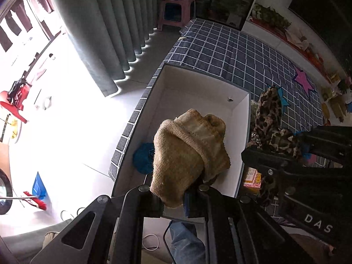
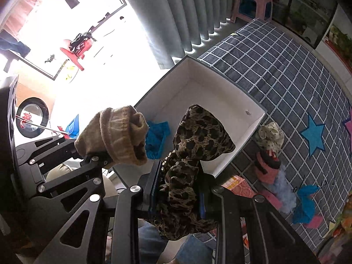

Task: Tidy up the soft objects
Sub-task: 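Carry the beige hat and leopard scarf over the white box with both tools, then open both tools to drop the beige hat and leopard scarf into the box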

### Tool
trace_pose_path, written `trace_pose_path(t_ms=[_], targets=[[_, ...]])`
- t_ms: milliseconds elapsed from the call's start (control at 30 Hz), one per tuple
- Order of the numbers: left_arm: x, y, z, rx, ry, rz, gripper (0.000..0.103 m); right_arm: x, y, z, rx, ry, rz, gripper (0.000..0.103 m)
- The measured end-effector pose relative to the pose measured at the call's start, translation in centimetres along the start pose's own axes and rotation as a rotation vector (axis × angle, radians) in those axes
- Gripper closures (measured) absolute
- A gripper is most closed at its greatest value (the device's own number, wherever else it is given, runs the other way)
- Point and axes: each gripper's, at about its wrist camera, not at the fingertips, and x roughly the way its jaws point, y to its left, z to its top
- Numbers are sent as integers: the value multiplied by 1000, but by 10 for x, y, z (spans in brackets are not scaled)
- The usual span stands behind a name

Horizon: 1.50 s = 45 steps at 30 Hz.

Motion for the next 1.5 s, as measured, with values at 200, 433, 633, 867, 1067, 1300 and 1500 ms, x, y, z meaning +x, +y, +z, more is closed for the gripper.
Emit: trace_pose_path(t_ms=[200,433,633,867,1067,1300,1500], targets=[[6,6,1,-12,12,3,90,5,6,7,-14,13,-12,74],[16,12,4,-27,34,10,90,16,7,13,-17,41,-22,74],[28,15,5,-24,58,12,90,24,6,17,-10,63,-37,74],[46,17,9,-26,89,23,90,42,-2,22,14,97,-53,74],[59,19,12,-26,110,39,90,53,-9,27,30,111,-74,74],[75,18,18,-42,136,50,90,61,-14,36,29,114,-113,74],[84,14,21,-45,149,61,90,68,-16,42,13,121,-151,74]])
